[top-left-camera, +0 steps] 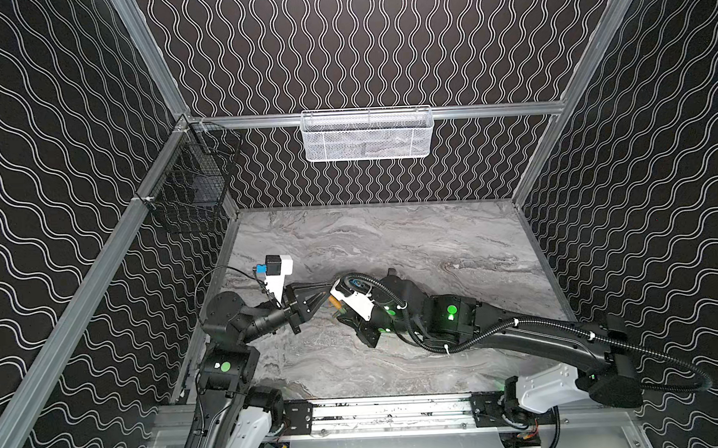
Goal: Insert the pens into the pen caps
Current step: 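Open the left gripper off the tan cap while the right gripper holds the capped pen, then carry the capped green pen farther from the robot and lower it to the table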
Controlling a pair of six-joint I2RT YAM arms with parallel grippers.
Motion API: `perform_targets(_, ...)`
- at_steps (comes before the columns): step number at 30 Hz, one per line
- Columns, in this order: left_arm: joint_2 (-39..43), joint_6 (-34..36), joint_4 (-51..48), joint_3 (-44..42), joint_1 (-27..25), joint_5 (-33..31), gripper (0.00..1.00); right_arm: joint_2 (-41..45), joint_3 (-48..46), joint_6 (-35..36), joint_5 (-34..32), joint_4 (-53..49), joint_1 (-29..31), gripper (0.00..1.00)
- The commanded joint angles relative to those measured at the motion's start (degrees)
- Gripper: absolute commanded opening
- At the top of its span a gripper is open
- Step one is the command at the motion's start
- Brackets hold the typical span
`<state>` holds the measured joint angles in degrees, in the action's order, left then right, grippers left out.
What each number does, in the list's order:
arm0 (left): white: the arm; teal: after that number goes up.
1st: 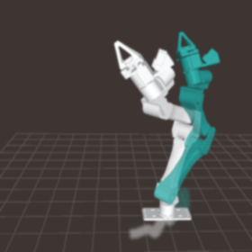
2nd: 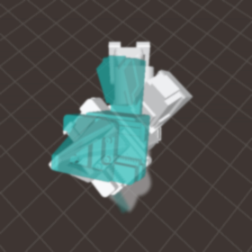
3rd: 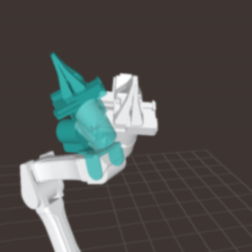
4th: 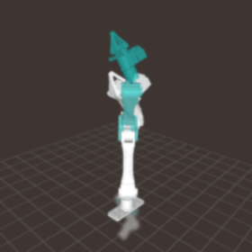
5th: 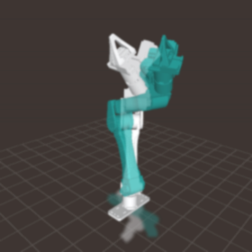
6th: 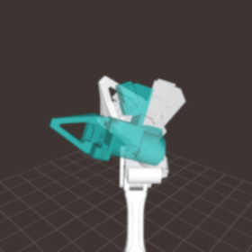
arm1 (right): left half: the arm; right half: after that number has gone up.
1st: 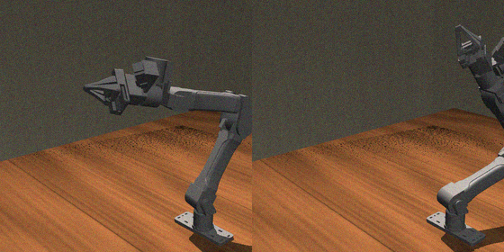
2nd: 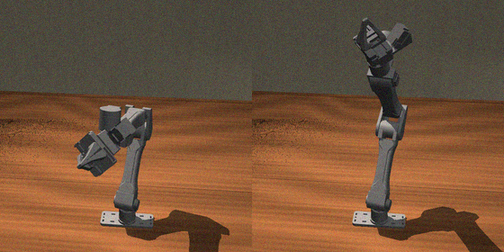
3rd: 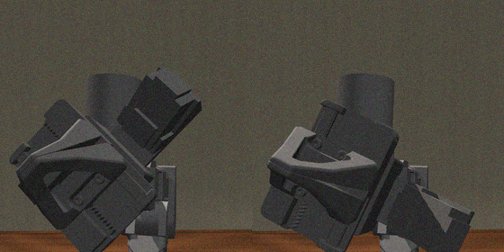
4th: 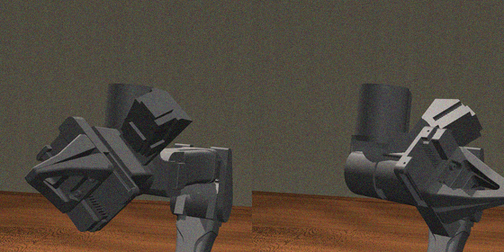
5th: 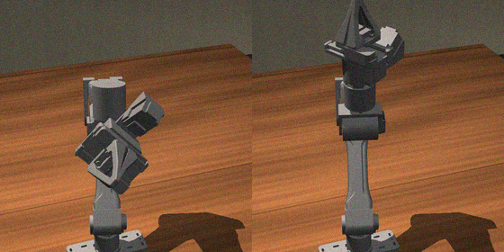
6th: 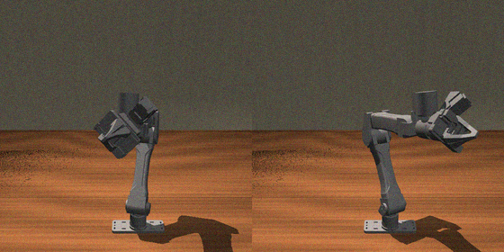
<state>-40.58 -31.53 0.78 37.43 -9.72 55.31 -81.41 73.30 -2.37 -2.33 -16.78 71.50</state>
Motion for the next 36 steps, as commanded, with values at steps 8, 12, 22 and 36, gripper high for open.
perform_targets(8, 0.95, 2.93, -14.08, 1.23, -0.41, 2.50, 0.68, 2.17, -7.13, -5.65, 3.82, 18.47, -0.36, 0.00)
perform_targets(12, 1.48, 3.66, -15.83, 1.72, -0.23, 0.63, 0.84, 4.88, -12.15, -10.71, 3.49, 17.09, -3.02, 0.00)
perform_targets(22, 1.43, 4.16, -16.69, 1.92, 0.34, -0.48, 0.98, 2.89, -14.31, -22.80, -4.16, -8.46, -28.59, 0.00)
perform_targets(36, 2.43, 3.82, -16.13, 1.66, 0.40, -0.11, 0.99, -16.87, -6.44, -12.18, -13.83, -19.42, -60.48, 0.03)
